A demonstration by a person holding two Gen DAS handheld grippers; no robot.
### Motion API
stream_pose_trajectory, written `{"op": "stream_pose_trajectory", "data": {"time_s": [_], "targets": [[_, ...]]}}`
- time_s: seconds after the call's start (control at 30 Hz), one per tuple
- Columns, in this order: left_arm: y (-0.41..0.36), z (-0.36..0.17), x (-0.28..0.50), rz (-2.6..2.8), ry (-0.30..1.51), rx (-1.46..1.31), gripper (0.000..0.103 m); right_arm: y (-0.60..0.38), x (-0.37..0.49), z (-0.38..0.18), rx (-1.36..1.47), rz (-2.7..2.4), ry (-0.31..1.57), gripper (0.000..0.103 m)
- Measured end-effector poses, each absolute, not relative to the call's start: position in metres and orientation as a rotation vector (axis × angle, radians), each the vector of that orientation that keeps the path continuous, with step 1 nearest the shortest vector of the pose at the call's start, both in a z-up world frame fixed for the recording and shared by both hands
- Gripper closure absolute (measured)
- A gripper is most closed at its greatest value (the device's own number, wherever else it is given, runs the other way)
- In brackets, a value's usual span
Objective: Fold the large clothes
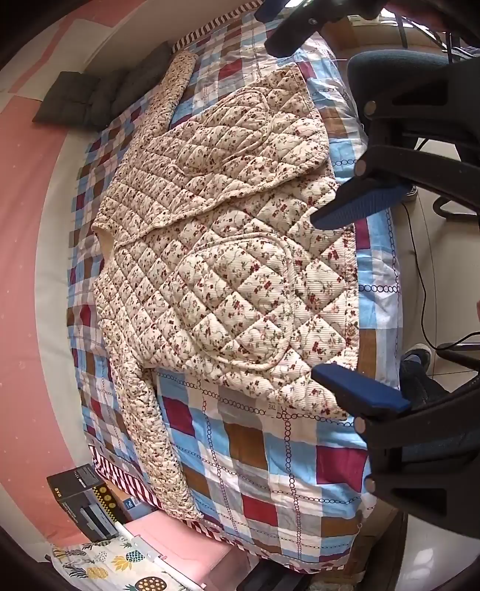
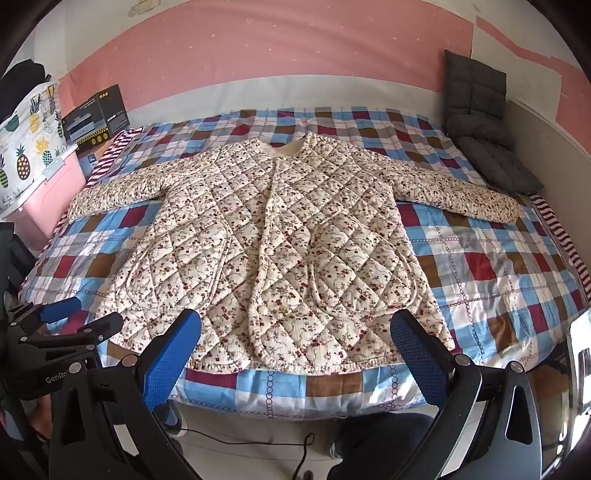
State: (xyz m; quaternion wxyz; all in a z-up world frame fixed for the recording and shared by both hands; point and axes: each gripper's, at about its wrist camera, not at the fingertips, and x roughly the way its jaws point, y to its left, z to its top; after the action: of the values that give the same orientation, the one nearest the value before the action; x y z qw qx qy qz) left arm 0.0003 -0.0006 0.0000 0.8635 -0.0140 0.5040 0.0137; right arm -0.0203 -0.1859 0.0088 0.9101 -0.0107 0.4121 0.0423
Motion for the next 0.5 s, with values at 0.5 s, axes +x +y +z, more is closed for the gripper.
{"op": "stream_pose_trajectory", "data": {"time_s": [0.5], "targets": [[0.0058, -0.0008, 0.0008, 0.025, 1.058, -0.036, 0.026, -0.1858, -0.0207, 0.0084, -0.021, 0.089, 0.848, 0.001]]}}
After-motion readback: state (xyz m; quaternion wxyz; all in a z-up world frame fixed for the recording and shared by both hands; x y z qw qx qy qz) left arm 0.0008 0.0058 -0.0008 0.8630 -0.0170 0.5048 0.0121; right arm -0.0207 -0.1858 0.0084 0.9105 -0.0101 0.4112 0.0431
